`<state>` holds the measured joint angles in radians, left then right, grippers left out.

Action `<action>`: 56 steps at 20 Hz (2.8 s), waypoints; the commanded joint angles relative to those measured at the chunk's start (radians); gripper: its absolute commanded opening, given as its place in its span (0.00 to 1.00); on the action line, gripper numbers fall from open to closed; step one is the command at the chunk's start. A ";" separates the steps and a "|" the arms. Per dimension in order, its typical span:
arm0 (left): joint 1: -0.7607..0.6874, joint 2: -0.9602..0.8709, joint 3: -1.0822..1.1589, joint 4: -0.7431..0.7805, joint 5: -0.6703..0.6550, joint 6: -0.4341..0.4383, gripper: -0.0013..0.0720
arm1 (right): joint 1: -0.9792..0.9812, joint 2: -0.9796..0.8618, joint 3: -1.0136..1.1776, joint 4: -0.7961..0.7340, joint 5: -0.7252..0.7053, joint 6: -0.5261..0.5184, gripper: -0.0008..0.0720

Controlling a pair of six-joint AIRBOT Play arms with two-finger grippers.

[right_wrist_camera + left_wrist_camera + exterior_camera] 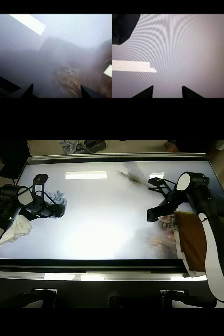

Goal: Fold the shirts.

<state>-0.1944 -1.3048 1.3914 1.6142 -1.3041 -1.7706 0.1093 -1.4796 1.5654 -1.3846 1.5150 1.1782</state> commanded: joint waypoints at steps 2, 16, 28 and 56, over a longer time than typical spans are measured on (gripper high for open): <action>0.000 0.000 0.000 0.000 0.009 0.000 0.61 | 0.001 -0.001 0.000 0.005 -0.005 0.000 0.97; 0.545 -0.328 0.238 -0.531 0.102 -0.160 1.00 | 0.001 -0.001 0.000 0.013 -0.065 -0.073 0.95; 0.517 -0.616 0.239 -0.595 0.372 -0.141 0.39 | 0.001 -0.001 0.000 0.047 -0.074 -0.075 0.95; -0.424 0.121 -0.307 -0.623 0.145 0.251 0.07 | 0.001 0.591 -0.001 -0.171 0.202 -0.059 0.92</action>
<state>-0.5728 -1.1175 1.2373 0.9787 -1.1675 -1.5501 0.1104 -0.8726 1.5646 -1.5501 1.6760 1.1145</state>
